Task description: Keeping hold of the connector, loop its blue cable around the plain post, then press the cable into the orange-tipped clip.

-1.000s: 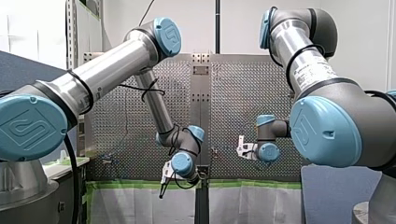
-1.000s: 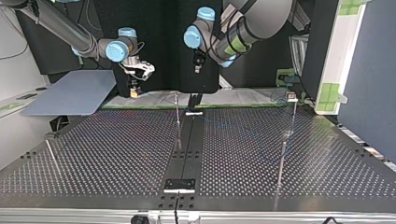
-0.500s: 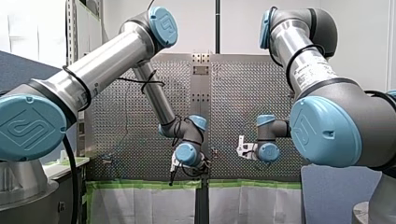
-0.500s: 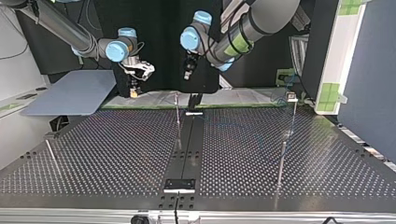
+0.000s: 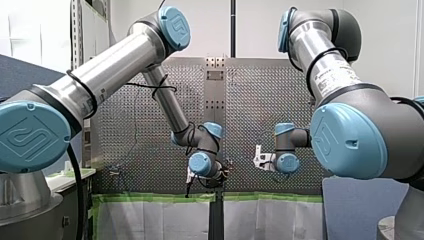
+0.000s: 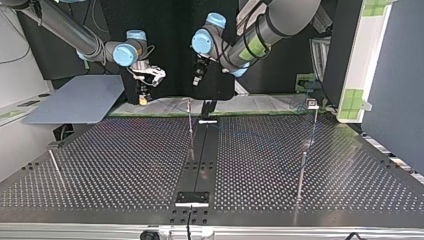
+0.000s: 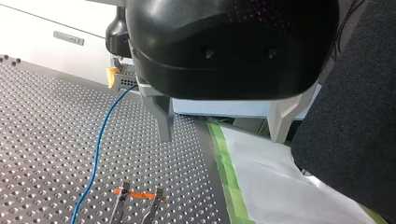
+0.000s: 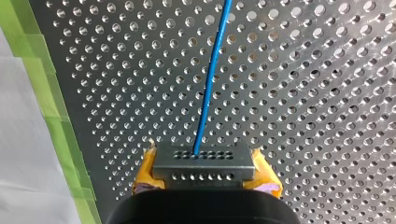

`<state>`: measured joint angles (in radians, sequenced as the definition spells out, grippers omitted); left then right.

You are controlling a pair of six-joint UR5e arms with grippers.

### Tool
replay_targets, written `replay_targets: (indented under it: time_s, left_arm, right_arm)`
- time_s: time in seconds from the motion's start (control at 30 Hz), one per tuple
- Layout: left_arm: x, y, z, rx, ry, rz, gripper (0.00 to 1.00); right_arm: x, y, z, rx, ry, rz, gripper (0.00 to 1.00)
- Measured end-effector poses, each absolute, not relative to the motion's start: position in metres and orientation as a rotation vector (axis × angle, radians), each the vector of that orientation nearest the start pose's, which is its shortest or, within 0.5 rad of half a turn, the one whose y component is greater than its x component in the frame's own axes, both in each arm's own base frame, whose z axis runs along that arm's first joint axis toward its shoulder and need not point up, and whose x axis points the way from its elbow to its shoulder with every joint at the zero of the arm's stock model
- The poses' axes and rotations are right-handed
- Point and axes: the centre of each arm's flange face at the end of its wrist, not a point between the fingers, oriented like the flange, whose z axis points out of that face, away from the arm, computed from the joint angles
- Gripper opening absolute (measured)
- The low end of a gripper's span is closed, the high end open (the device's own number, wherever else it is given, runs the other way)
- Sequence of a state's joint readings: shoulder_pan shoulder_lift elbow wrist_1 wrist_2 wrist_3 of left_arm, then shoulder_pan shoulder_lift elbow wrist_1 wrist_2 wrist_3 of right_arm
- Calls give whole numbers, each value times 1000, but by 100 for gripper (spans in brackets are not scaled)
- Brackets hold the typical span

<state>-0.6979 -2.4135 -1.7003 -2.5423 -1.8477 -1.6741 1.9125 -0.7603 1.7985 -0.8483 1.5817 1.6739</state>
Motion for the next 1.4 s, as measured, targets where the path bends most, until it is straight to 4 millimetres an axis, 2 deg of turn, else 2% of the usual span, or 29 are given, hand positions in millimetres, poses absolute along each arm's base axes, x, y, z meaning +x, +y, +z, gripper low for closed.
replay_targets:
  time_s: [0.23,0.73,1.17,1.4]
  left_arm:
    - [385,-460,-6,380,1904,-253,100]
    - [389,-446,-5,359,1890,-70,100]
    - [416,-487,21,314,1796,-272,100]
    - [418,-495,24,300,1802,-340,100]
  right_arm:
    - [321,-508,1,1573,-1245,1394,0]
    - [322,-507,0,1577,-1244,1393,0]
    - [322,-507,0,1576,-1242,1394,0]
    - [322,-507,0,1574,-1242,1395,0]
